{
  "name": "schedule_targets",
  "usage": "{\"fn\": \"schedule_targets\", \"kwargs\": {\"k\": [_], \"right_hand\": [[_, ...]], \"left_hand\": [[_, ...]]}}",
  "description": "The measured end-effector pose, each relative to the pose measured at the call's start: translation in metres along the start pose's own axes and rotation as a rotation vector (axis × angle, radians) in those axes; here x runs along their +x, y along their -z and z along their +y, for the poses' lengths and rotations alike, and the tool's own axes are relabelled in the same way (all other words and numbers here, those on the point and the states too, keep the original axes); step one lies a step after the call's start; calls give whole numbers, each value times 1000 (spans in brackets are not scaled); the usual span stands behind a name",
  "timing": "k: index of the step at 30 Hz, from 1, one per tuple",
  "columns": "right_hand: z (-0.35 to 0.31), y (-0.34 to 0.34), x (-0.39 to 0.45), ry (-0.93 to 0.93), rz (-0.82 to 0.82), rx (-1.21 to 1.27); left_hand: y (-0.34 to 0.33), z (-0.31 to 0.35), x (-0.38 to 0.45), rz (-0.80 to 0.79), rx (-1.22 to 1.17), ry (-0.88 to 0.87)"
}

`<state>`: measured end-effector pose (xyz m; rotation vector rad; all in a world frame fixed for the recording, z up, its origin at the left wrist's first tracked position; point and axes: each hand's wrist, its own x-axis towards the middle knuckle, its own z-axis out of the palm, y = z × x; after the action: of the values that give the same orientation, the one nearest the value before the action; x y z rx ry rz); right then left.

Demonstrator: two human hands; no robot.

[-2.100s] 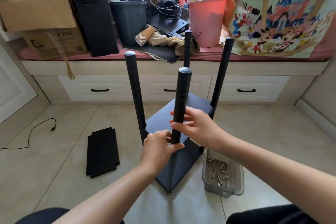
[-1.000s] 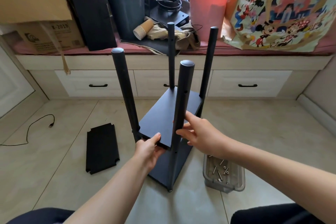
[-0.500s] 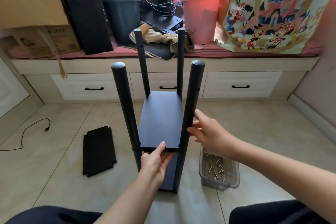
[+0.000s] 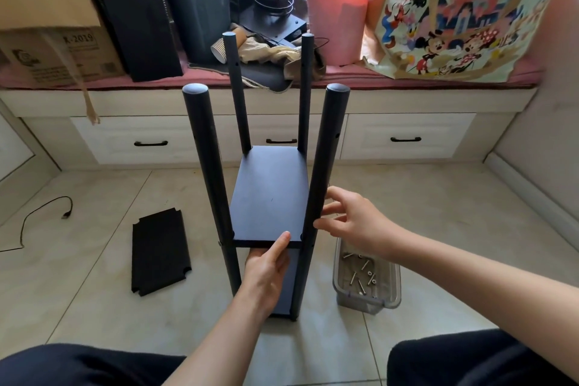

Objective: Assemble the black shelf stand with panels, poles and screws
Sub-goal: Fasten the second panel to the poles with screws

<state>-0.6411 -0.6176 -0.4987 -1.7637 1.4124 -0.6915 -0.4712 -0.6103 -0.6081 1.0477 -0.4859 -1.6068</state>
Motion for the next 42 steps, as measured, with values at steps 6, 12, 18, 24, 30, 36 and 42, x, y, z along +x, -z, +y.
{"fn": "schedule_targets", "kwargs": {"k": [6,12,18,24,30,36,42], "right_hand": [[4,-10,5,-33,-47,-17],[7,-13,6,-31,-105,-74],[12,-13,9,-23,-134,-155],[11,-11,5,-20,-128,-159],[7,-13,5,-18,-113,-110],[8,-15,8,8,-98,-111],[8,-17,10,18,-93,-93]], "left_hand": [[9,-2,6,-139,178,-21],[11,-9,7,-227,206,-48],[11,-6,13,-192,245,-75],[14,-6,15,-188,290,-70],[17,-7,14,-202,313,-78],[15,-8,9,-181,298,-65],[1,-12,2,-22,227,-105]]}}
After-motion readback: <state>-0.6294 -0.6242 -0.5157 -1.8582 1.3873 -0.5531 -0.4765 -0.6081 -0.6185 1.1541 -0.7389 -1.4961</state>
